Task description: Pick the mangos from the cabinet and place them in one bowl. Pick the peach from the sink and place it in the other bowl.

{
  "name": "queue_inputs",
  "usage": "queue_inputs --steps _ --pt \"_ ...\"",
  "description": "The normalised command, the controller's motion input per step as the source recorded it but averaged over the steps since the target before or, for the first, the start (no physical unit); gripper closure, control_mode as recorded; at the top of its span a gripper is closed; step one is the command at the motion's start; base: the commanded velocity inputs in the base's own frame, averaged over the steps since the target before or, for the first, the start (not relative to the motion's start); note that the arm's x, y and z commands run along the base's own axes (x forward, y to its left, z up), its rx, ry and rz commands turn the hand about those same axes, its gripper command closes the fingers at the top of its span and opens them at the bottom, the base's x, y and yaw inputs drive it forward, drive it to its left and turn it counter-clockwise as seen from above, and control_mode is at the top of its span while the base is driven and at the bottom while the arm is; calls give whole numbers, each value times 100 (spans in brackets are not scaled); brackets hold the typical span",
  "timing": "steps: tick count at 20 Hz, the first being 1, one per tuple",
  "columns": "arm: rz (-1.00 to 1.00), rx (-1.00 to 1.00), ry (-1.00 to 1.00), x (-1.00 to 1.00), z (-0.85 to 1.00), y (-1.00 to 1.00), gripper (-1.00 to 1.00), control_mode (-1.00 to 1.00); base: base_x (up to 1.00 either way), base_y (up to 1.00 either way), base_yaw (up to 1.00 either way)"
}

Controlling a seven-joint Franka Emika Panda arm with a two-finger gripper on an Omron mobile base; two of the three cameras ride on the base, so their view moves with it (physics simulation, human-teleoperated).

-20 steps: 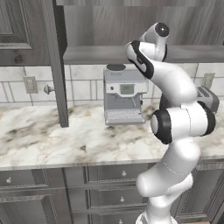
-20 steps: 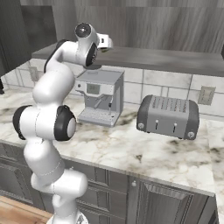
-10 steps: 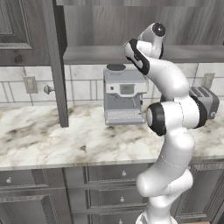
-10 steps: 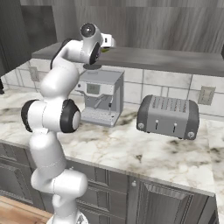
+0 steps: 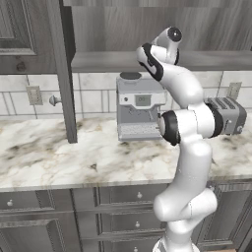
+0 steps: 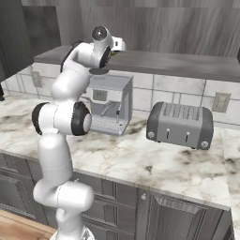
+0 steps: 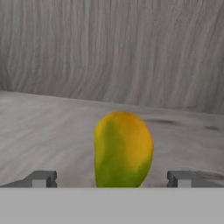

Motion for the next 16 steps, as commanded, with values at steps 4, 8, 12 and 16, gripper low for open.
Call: queue_inputs --steps 4,8,12,16 --pt "0 1 0 38 -3 -2 -100 -100 0 0 0" --pt "0 0 0 31 0 -5 -100 -100 0 0 0" --pt "0 0 0 27 0 -8 -100 -100 0 0 0" --pt "0 0 0 35 -1 -2 100 -100 0 0 0"
